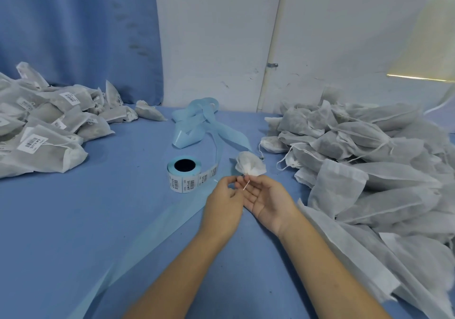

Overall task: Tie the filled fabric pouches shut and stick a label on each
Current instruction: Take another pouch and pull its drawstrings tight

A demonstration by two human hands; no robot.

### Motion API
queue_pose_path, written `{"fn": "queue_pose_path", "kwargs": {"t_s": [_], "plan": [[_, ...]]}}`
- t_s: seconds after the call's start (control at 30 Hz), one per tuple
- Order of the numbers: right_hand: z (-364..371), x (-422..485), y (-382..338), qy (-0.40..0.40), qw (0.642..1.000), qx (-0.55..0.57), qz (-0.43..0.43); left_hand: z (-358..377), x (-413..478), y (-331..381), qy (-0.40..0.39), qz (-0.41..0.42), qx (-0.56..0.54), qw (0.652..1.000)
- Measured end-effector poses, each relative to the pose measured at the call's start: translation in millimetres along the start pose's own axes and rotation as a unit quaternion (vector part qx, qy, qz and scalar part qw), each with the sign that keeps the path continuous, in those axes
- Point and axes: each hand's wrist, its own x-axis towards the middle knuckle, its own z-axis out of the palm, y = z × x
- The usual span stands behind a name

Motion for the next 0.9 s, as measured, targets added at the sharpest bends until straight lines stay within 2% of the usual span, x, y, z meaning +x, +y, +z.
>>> {"fn": "queue_pose_path", "kwargs": {"t_s": [0.1,0.2,0.27,0.33,0.43,0.57,0.67,0.83,0.9], "plan": [[-2,1,1,-0.021,0.999,-0.02,-0.02,-11,-1,-6,0.026,0.111,0.161,0.98],[1,2,4,0.007,0.991,-0.115,-0.074,-24,2,-10,0.037,0.161,0.337,0.927],[4,1,9,0.039,0.97,-0.204,-0.126,-29,4,-10,0.046,0.18,0.397,0.899],[4,0,13,0.076,0.919,-0.333,-0.199,-29,3,-9,0.043,0.2,0.438,0.876],[3,-3,17,0.114,0.801,-0.512,-0.288,-28,-1,-5,0.058,0.25,0.449,0.856],[1,-5,18,0.129,0.704,-0.62,-0.323,-26,-1,-3,0.106,0.338,0.415,0.838],[0,-6,21,0.14,0.636,-0.687,-0.322,-24,-1,-3,0.106,0.36,0.394,0.839],[-3,-6,20,0.149,0.594,-0.719,-0.33,-22,1,-7,0.081,0.352,0.377,0.853],[-5,-6,22,0.139,0.589,-0.715,-0.351,-19,1,-10,0.063,0.329,0.336,0.88]]}}
